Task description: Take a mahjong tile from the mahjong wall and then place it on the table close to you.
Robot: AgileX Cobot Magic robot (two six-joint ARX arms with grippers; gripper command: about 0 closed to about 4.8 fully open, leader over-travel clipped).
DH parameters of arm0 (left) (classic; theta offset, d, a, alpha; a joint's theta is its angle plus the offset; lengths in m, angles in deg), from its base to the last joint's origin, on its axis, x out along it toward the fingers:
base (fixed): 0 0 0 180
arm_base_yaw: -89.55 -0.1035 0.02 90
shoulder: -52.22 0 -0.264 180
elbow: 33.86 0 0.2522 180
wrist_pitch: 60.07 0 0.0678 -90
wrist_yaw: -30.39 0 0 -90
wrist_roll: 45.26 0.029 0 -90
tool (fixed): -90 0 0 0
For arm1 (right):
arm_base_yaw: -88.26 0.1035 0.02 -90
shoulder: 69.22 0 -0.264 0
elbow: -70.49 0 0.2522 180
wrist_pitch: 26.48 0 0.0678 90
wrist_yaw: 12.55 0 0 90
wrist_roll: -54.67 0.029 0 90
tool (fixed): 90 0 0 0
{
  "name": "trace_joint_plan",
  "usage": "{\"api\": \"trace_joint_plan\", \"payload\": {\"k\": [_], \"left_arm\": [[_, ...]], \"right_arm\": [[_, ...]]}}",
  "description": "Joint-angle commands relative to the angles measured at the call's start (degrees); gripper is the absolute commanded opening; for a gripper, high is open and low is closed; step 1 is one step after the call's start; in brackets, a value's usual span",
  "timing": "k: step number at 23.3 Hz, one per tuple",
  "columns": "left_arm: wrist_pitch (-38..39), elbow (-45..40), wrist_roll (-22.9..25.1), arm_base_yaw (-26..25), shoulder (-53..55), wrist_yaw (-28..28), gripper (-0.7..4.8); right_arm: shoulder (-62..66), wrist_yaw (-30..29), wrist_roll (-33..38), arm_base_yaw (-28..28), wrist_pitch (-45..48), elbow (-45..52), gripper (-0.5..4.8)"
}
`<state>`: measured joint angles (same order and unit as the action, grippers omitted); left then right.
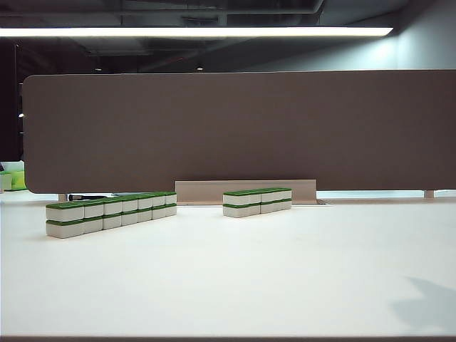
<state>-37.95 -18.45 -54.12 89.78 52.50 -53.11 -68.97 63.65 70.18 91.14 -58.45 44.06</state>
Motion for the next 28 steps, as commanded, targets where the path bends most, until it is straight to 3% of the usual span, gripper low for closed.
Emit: {"api": "trace_joint_plan", "payload": {"k": [1, 7, 10, 21, 28], "left_arm": [[-0.7, 0.4, -0.2, 0.1, 0.0, 0.5, -0.05], [-0.6, 0.5, -0.3, 0.1, 0.0, 4.7, -0.05], [3.2, 2.3, -0.8, 0.1, 0.0, 5.3, -0.05], [5.9, 10.9, -2.3, 0.1, 4.0, 6.9, -0.05], [5.8, 19.7, -2.1, 0.1, 20.7, 9.3, -0.05]], "right_arm": [[-0.1, -3.5, 2.8, 0.1, 0.3, -1.2, -0.01], [-0.1, -13.6, 7.0, 0.1, -4.0, -4.2, -0.02], [0.2, -18.8, 7.0, 0.1, -7.5, -6.8, -0.02], [14.4, -20.1, 6.5, 0.1, -6.5, -13.2, -0.01], [28.7, -20.9, 1.5, 1.6, -3.3, -20.9, -0.01]]}}
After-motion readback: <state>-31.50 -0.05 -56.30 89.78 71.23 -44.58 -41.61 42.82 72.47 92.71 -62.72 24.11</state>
